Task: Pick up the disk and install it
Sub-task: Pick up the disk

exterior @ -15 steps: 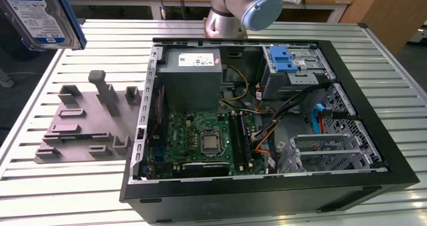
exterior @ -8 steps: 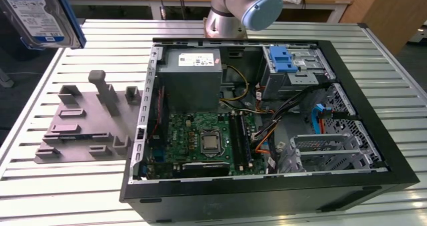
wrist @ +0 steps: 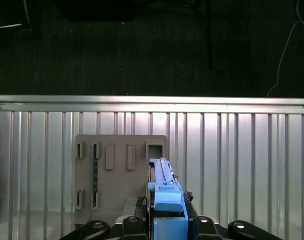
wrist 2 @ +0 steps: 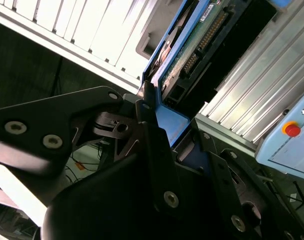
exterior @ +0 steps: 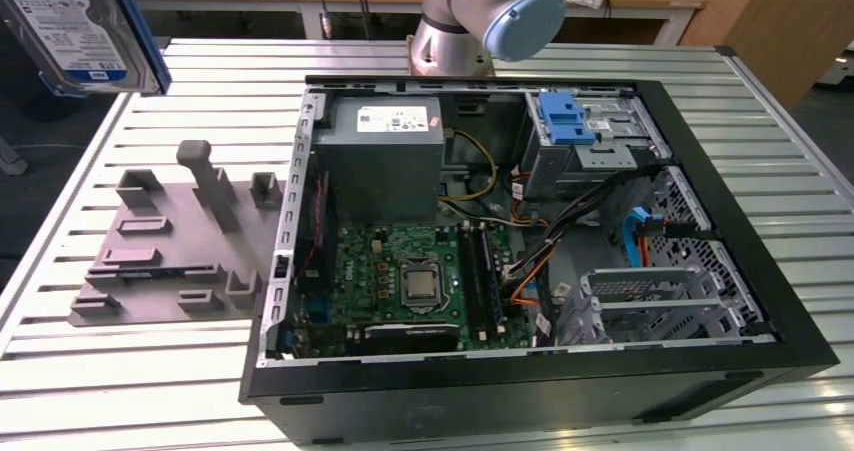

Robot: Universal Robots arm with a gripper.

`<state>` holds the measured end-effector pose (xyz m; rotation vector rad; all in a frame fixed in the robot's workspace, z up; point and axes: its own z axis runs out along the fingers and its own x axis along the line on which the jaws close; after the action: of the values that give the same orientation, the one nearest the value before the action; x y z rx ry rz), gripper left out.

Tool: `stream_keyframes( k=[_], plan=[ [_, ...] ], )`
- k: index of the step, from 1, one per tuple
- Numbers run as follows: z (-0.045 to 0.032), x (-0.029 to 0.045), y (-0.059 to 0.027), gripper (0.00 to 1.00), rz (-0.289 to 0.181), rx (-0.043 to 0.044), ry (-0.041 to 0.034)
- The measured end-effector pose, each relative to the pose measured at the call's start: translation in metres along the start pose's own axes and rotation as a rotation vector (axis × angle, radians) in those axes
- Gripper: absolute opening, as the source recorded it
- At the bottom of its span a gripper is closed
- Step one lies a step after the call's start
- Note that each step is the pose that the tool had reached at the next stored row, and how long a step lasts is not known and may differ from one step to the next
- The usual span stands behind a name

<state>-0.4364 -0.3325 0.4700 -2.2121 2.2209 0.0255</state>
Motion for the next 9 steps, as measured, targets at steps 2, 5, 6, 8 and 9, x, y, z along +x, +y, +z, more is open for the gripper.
stream_keyframes(
  k=[2,5,6,8,9],
  plan=[
    [-0.0009,0.0000,0.0000,0.36,0.000,0.0001,0.0000],
    [-0.0023,0.0000,0.0000,0.36,0.000,0.0000,0.0000],
    [-0.0027,0.0000,0.0000,0.36,0.000,0.0001,0.0000],
    [-0.0035,-0.0001,0.0000,0.36,0.000,0.0001,0.0000],
    [-0.0040,-0.0001,0.0000,0.36,0.000,0.0001,0.0000]
  ],
)
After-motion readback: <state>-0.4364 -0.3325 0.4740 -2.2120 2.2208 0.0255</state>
